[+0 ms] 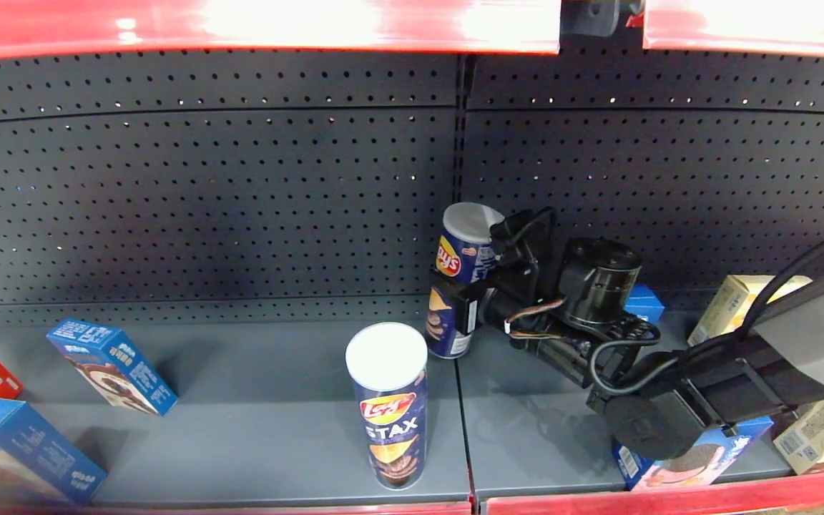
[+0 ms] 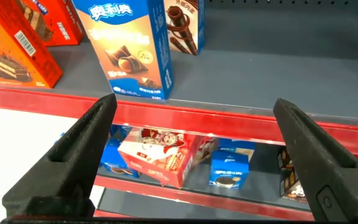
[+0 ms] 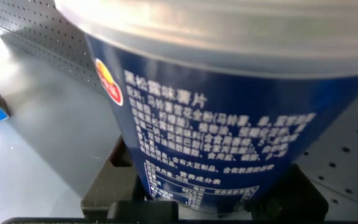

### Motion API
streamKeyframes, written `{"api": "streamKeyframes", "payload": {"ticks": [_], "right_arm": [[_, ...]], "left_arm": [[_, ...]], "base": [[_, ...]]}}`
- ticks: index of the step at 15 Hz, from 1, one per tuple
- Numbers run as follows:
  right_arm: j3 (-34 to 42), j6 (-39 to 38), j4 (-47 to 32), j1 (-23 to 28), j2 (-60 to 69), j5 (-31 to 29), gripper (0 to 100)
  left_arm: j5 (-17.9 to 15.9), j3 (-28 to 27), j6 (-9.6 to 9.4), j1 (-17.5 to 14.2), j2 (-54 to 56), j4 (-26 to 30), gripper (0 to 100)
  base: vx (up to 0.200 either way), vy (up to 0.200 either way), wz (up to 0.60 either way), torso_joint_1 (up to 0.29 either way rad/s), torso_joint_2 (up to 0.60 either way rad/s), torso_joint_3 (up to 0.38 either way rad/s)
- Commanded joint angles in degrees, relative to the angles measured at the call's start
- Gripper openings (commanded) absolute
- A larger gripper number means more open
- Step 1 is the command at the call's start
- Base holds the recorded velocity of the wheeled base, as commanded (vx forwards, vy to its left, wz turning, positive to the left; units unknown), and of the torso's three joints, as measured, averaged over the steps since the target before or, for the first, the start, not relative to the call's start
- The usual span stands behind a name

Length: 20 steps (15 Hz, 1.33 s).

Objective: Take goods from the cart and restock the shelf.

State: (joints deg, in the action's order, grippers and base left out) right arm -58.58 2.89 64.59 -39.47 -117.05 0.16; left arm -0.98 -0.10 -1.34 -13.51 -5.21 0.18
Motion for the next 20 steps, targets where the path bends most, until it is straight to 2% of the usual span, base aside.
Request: {"api": "streamKeyframes", "payload": {"ticks": [1,12,20], "right_arm": [[-1.3,0.0,0.0,-0.3,-1.6,0.0,0],[-2.4,0.3,0.0,-1.0,-3.0,-0.3,0],[-7.1,0.9,-2.1,-0.2,-6.4,-0.6,0]], "left_arm": [[0.0,0.0,-0.07,0.0,-0.2,0.0,100],[0.0,0.0,-0.07,0.0,-0.1,0.0,100],[0.0,0.0,0.02,0.1,-0.2,0.0,100]], "base": [[0.0,0.0,0.0,0.0,0.0,0.0],[0.0,0.0,0.0,0.0,0.0,0.0],[0.0,0.0,0.0,0.0,0.0,0.0]]}}
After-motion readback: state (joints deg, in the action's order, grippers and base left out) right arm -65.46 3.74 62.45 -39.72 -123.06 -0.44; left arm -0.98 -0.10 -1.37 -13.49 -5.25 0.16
